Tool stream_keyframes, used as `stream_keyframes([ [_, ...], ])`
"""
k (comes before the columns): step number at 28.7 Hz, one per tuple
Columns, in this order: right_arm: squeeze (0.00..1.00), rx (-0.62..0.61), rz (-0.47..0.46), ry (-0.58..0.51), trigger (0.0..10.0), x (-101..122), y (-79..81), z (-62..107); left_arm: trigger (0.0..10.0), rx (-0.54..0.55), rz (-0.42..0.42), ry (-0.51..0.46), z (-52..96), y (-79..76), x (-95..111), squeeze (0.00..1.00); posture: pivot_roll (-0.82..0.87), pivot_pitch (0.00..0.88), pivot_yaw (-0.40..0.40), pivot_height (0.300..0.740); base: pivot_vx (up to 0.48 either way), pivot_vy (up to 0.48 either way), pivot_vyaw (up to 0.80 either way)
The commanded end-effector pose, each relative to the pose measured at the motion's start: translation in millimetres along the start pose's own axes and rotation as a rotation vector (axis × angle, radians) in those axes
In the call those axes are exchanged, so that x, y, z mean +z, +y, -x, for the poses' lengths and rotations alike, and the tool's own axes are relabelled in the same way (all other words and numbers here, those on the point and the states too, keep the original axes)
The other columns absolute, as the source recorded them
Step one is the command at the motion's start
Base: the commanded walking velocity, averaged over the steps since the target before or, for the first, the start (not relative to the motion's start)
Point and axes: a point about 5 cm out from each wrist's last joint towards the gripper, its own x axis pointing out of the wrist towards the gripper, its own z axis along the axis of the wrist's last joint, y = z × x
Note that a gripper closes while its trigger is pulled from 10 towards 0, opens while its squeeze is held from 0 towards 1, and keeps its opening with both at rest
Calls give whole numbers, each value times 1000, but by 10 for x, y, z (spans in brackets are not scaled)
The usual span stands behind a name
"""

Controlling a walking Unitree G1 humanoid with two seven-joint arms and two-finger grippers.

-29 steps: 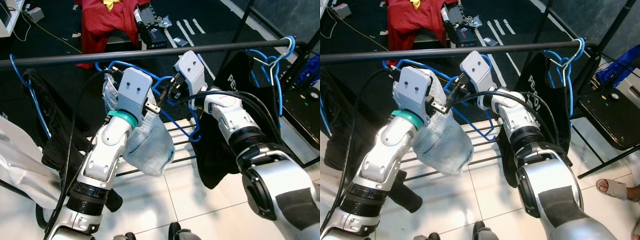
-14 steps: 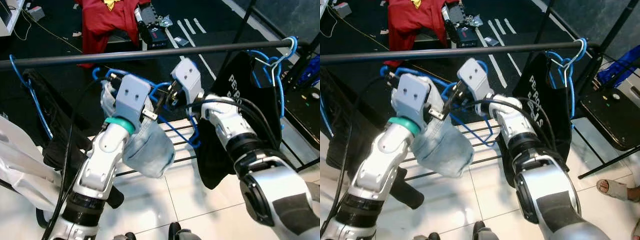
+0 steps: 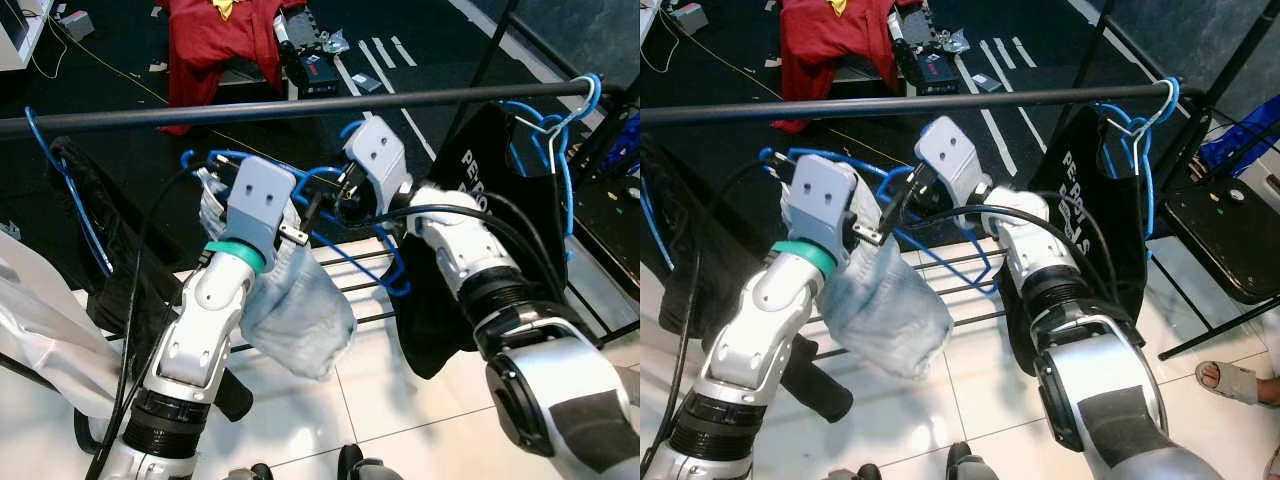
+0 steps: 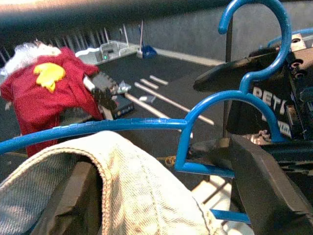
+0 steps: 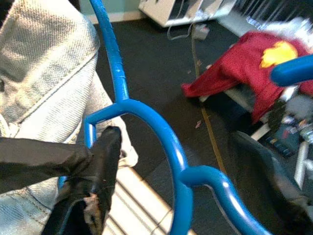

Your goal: Hang hanger

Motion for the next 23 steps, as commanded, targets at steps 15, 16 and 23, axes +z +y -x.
stream_keyframes([
  [15,0,49,115,-61,10000,227,90,-83,10000,-86,32,-172,-216,-178,466,0,-80,178,15,740,0,0,0],
  [16,0,42,109,-63,10000,232,80,-82,10000,-87,32,-171,-221,-179,466,0,-80,178,15,740,0,0,0],
  [23,0,-11,4,-59,10000,239,-46,-101,10000,-88,24,-163,-328,-205,459,0,-80,176,18,740,0,0,0],
])
